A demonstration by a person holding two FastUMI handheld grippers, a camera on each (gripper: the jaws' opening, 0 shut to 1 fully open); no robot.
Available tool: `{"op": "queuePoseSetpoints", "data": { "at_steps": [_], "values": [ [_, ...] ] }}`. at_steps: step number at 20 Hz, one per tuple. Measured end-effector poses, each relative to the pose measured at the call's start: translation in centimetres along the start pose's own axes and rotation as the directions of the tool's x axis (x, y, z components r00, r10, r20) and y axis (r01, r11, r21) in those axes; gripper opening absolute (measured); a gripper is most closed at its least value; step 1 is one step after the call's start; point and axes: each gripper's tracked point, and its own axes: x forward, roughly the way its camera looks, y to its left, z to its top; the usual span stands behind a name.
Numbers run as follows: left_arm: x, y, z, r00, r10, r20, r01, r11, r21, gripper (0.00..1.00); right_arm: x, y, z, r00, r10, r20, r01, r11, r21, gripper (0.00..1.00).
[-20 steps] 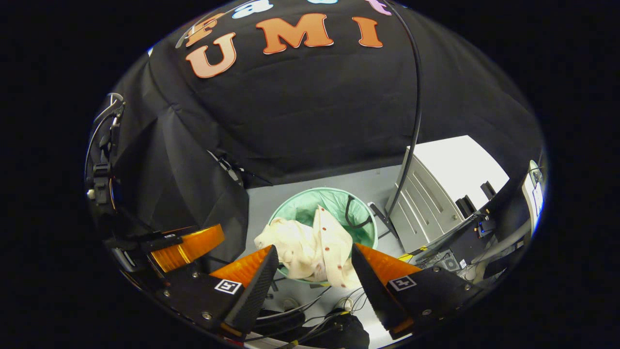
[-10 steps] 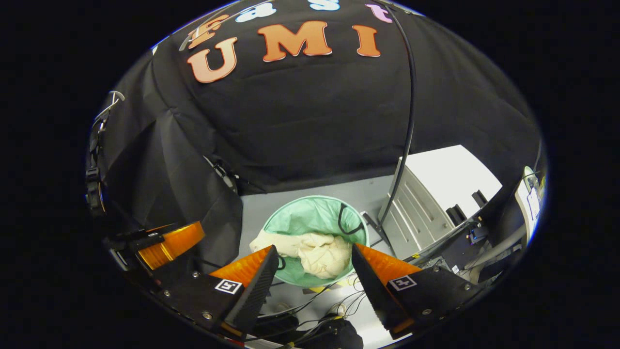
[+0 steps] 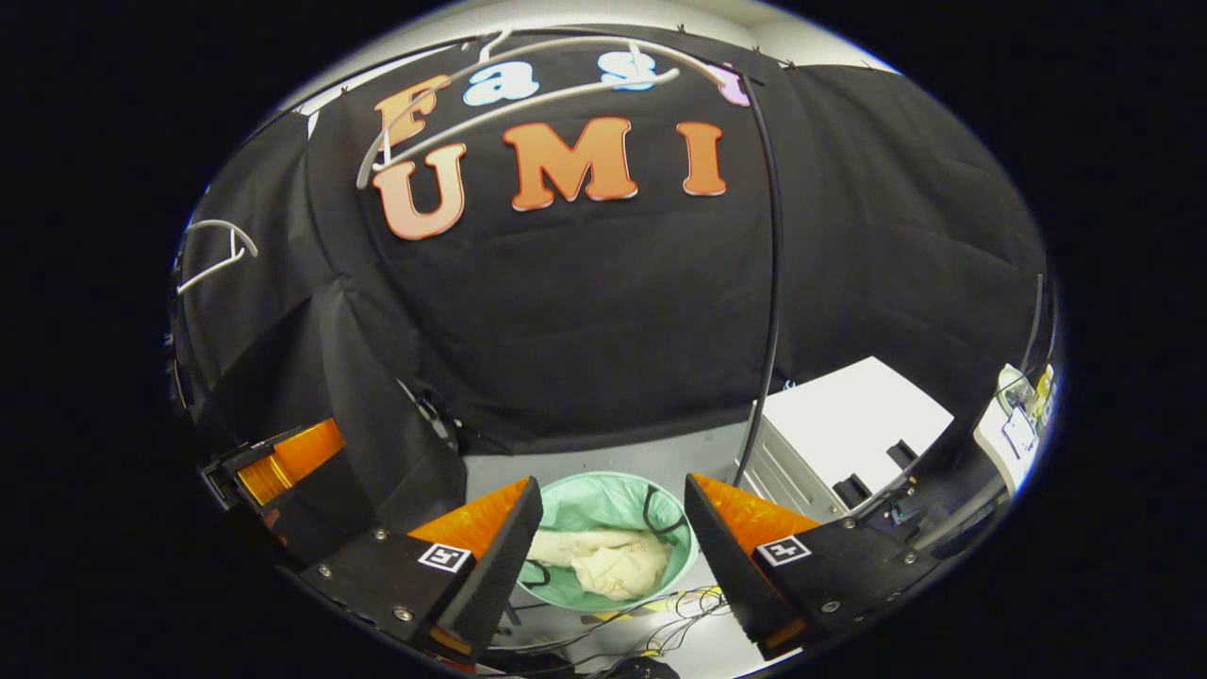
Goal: Grasp the clothes on the hanger with both hands and then place them into the laundry hamper below.
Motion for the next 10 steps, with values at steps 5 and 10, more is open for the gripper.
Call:
{"op": "queuePoseSetpoints", "data": {
  "at_steps": [5,10],
  "values": [
    [-0.8,-0.5,7.0,0.987,-0.001,0.16,-0.003,1.0,0.022,1.0,-2.8,-0.8,7.1,0.987,-0.03,0.16,0.036,0.999,-0.034,0.94],
    [-2.9,-1.2,12.2,0.962,-0.016,0.271,0.013,1.0,0.015,0.94,-6.5,-1.5,11.8,0.95,-0.049,0.309,0.05,0.999,0.005,0.94]
  ]
}}
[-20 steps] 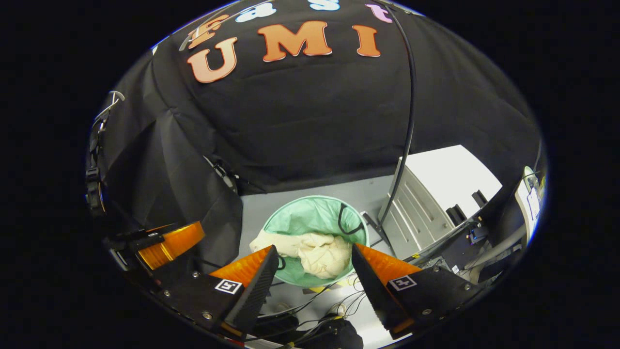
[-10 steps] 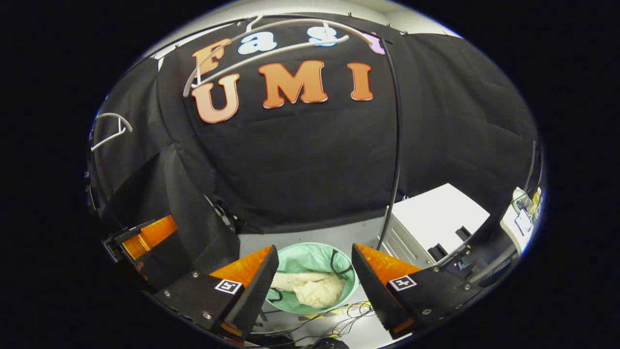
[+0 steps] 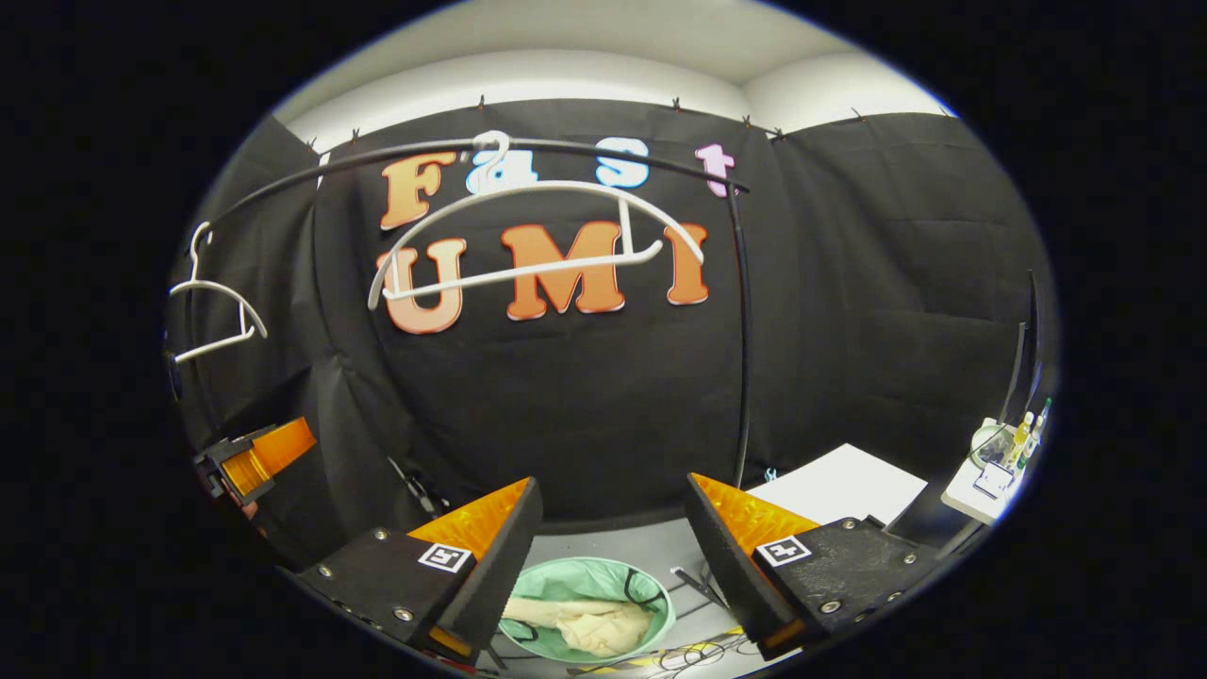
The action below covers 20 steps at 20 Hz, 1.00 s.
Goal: Grasp the clothes on the hanger with both hands and then place them into the laundry hamper below.
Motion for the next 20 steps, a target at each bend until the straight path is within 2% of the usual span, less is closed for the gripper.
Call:
{"op": "queuePoseSetpoints", "data": {
  "at_steps": [1,4,5,6,9,14,16,19,20],
  "values": [
    [-0.4,0.0,0.9,1.0,0.0,0.02,0.0,1.0,0.002,1.0,-0.5,-0.2,1.2,0.999,-0.006,0.042,0.006,1.0,0.007,0.94],
    [-1.0,0.3,2.7,0.998,0.002,0.058,-0.002,1.0,0.0,1.0,-1.8,-1.0,3.8,0.994,-0.021,0.104,0.02,1.0,0.005,0.94],
    [-1.1,0.5,3.2,0.998,0.005,0.067,-0.005,1.0,-0.005,0.94,-2.2,-1.0,4.6,0.992,-0.026,0.121,0.025,1.0,0.006,0.94],
    [-1.1,1.0,3.5,0.997,0.007,0.081,-0.006,1.0,-0.015,0.97,-2.1,-1.1,5.0,0.99,-0.03,0.138,0.029,1.0,0.006,0.94],
    [-0.9,1.4,4.7,0.994,0.007,0.11,-0.003,0.999,-0.038,0.97,-3.5,-1.9,6.9,0.983,-0.044,0.176,0.044,0.999,0.003,0.94],
    [-1.2,2.0,6.4,0.988,0.003,0.152,0.002,0.999,-0.034,0.96,-4.4,-2.7,8.2,0.973,-0.068,0.221,0.07,0.998,-0.001,0.94],
    [-1.5,2.4,6.7,0.987,0.003,0.158,0.002,1.0,-0.03,1.0,-4.5,-2.7,8.4,0.971,-0.063,0.233,0.064,0.998,0.003,0.94],
    [-1.8,2.3,6.9,0.987,-0.004,0.161,0.01,0.999,-0.035,0.93,-4.9,-2.8,8.7,0.967,-0.061,0.249,0.063,0.998,-0.002,0.94],
    [-1.8,2.2,6.9,0.987,-0.007,0.161,0.013,0.999,-0.037,0.94,-5.0,-2.8,8.8,0.965,-0.059,0.256,0.062,0.998,-0.004,0.94]
  ]
}}
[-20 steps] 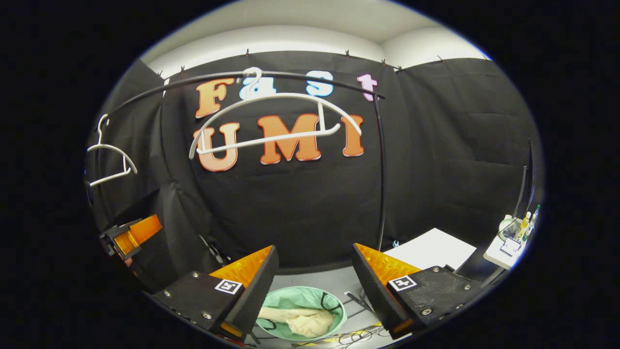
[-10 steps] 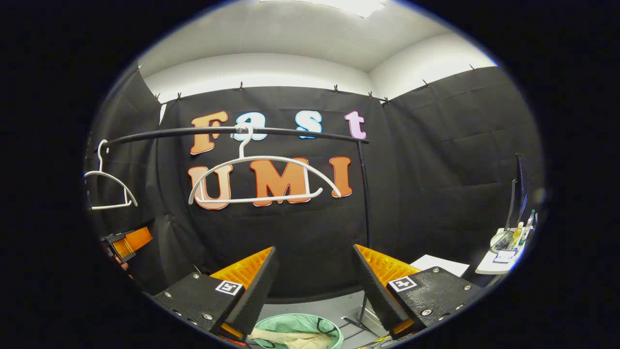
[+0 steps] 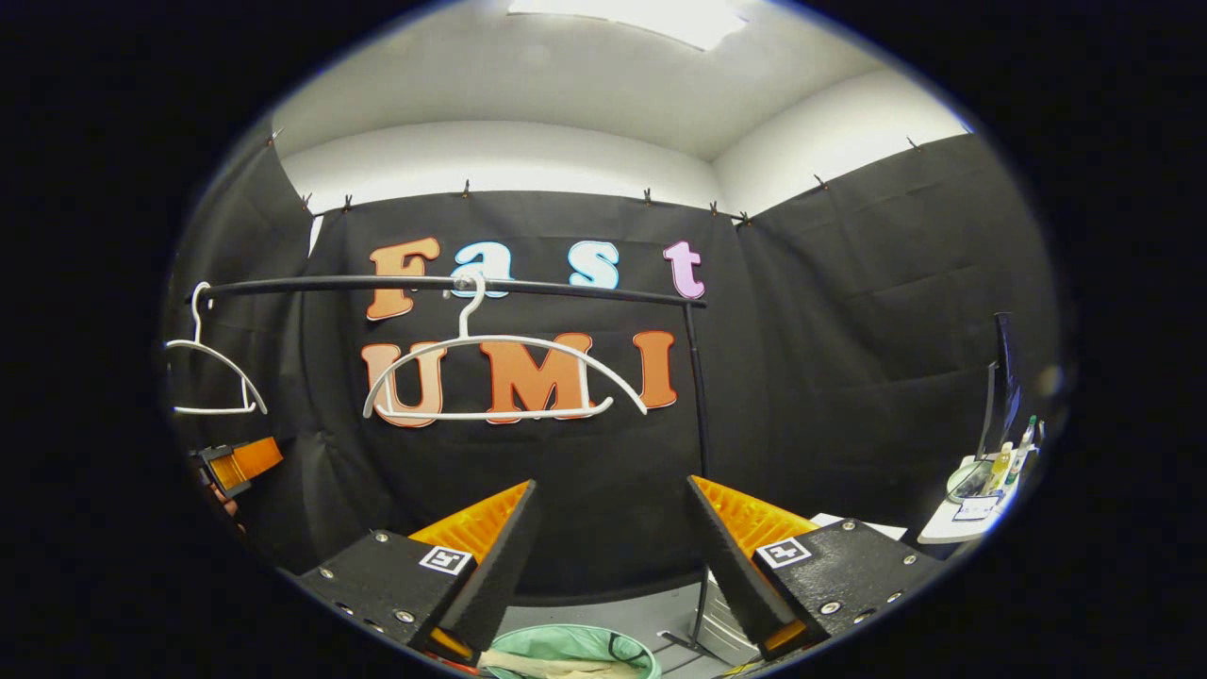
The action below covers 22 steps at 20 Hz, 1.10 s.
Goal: Grasp the clothes on the hanger with both hands and then place them into the laundry hamper below.
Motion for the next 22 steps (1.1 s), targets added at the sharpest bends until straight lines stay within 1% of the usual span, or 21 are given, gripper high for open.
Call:
{"op": "queuePoseSetpoints", "data": {
  "at_steps": [1,2,3,4,6,7,8,9,10,11,12,13,15,16,17,18,19,21,22],
  "values": [
    [0.0,-0.1,0.0,1.0,-0.004,-0.002,0.004,1.0,-0.001,1.0,0.0,0.0,0.1,1.0,0.004,0.004,-0.004,1.0,-0.004,0.94],
    [0.1,-0.3,-0.1,1.0,-0.006,-0.003,0.006,1.0,0.001,0.97,0.0,0.0,-0.1,1.0,0.009,0.003,-0.009,1.0,-0.006,0.94],
    [0.2,-0.4,-0.1,1.0,-0.004,-0.001,0.004,1.0,0.005,0.97,0.0,0.1,-0.2,1.0,0.011,0.0,-0.011,1.0,-0.007,0.94],
    [0.3,-0.6,-0.2,1.0,-0.006,0.0,0.006,1.0,0.009,0.93,0.1,0.1,-0.4,1.0,0.012,-0.002,-0.012,1.0,-0.007,0.94],
    [0.4,-0.9,0.0,1.0,-0.01,0.003,0.01,1.0,0.016,0.93,0.2,0.3,-0.7,1.0,0.019,-0.006,-0.019,1.0,-0.002,0.94],
    [0.4,-1.0,0.1,1.0,-0.012,0.008,0.012,1.0,0.02,0.94,0.1,0.3,-0.8,1.0,0.021,-0.009,-0.021,1.0,-0.002,0.86],
    [0.3,-1.0,0.2,1.0,-0.014,0.012,0.014,1.0,0.028,0.94,0.2,0.4,-0.9,1.0,0.022,-0.011,-0.022,1.0,-0.003,0.94],
    [0.2,-0.9,0.3,1.0,-0.014,0.014,0.013,0.999,0.036,0.96,0.2,0.4,-1.1,1.0,0.024,-0.017,-0.024,1.0,-0.007,0.94],
    [0.0,-1.0,0.4,1.0,-0.015,0.015,0.014,0.999,0.043,0.93,0.2,0.3,-1.2,0.999,0.025,-0.02,-0.025,1.0,-0.008,0.94],
    [-0.2,-1.0,0.5,1.0,-0.017,0.013,0.016,0.999,0.048,1.0,0.1,0.3,-1.4,0.999,0.026,-0.026,-0.026,1.0,-0.009,0.94],
    [-0.4,-1.1,0.4,1.0,-0.017,0.01,0.017,0.999,0.05,0.97,0.0,0.3,-1.6,0.999,0.026,-0.033,-0.026,1.0,-0.008,0.86],
    [-0.5,-1.2,0.4,1.0,-0.021,0.009,0.02,0.998,0.051,0.94,0.0,0.3,-1.8,0.999,0.027,-0.038,-0.027,1.0,-0.004,0.94],
    [-0.5,-1.5,0.2,1.0,-0.025,0.001,0.025,0.998,0.05,0.97,0.1,0.3,-2.1,0.998,0.028,-0.048,-0.028,1.0,0.001,0.94],
    [-0.4,-1.6,0.1,1.0,-0.025,-0.001,0.025,0.998,0.051,0.97,0.1,0.3,-2.2,0.998,0.028,-0.051,-0.028,1.0,0.001,0.94],
    [-0.5,-1.7,0.1,1.0,-0.025,-0.001,0.025,0.998,0.052,0.93,0.0,0.2,-2.3,0.998,0.028,-0.052,-0.028,1.0,0.001,0.94],
    [-0.4,-1.7,0.1,1.0,-0.023,0.0,0.023,0.998,0.055,1.0,0.0,0.2,-2.4,0.998,0.028,-0.053,-0.028,1.0,-0.001,0.94],
    [-0.4,-1.8,0.1,1.0,-0.022,0.001,0.022,0.998,0.06,0.94,0.0,0.1,-2.4,0.998,0.027,-0.052,-0.027,1.0,-0.001,0.94],
    [-0.1,-1.8,0.0,1.0,-0.02,0.003,0.02,0.997,0.069,0.93,0.2,0.1,-2.5,0.998,0.025,-0.052,-0.025,1.0,0.0,0.94],
    [-0.1,-1.9,0.1,1.0,-0.02,0.003,0.02,0.997,0.07,0.97,0.2,0.1,-2.5,0.998,0.026,-0.051,-0.026,1.0,0.002,0.94]
  ]
}}
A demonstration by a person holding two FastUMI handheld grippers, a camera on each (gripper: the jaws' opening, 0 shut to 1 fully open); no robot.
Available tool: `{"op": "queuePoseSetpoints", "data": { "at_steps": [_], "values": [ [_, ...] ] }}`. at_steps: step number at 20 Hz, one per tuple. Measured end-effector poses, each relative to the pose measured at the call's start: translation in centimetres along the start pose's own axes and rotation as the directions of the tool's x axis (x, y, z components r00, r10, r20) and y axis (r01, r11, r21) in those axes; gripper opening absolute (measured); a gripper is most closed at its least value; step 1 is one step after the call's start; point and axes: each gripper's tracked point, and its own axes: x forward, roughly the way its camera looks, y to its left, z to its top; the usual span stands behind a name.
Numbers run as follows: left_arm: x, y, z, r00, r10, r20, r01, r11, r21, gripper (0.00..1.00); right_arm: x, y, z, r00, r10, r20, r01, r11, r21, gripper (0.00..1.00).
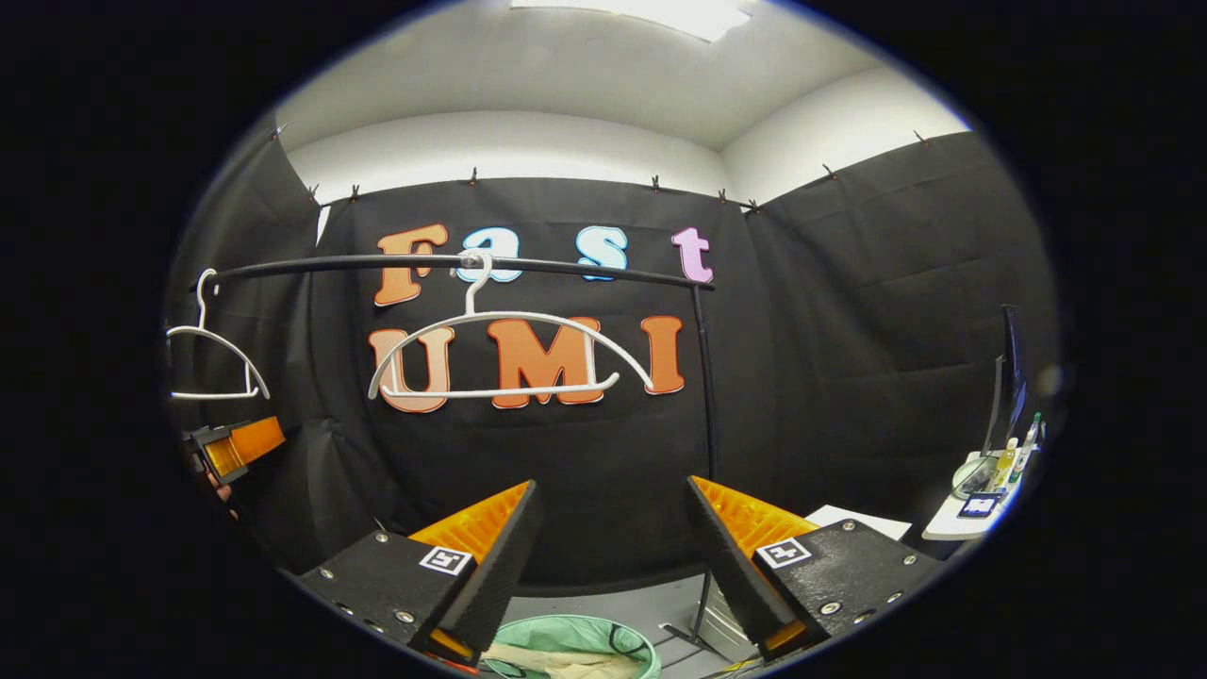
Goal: Grasp the clothes on the hanger with both hands and then place them into the laundry hamper below.
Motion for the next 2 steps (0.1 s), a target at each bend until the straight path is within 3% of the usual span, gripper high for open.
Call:
{"op": "queuePoseSetpoints", "data": {
  "at_steps": [2],
  "values": [
    [-0.06,0.03,-0.09,1.0,-0.003,-0.001,0.003,1.0,-0.005,0.96,0.48,0.0,-0.19,1.0,-0.001,-0.004,0.001,1.0,0.001,0.94]
  ]
}}
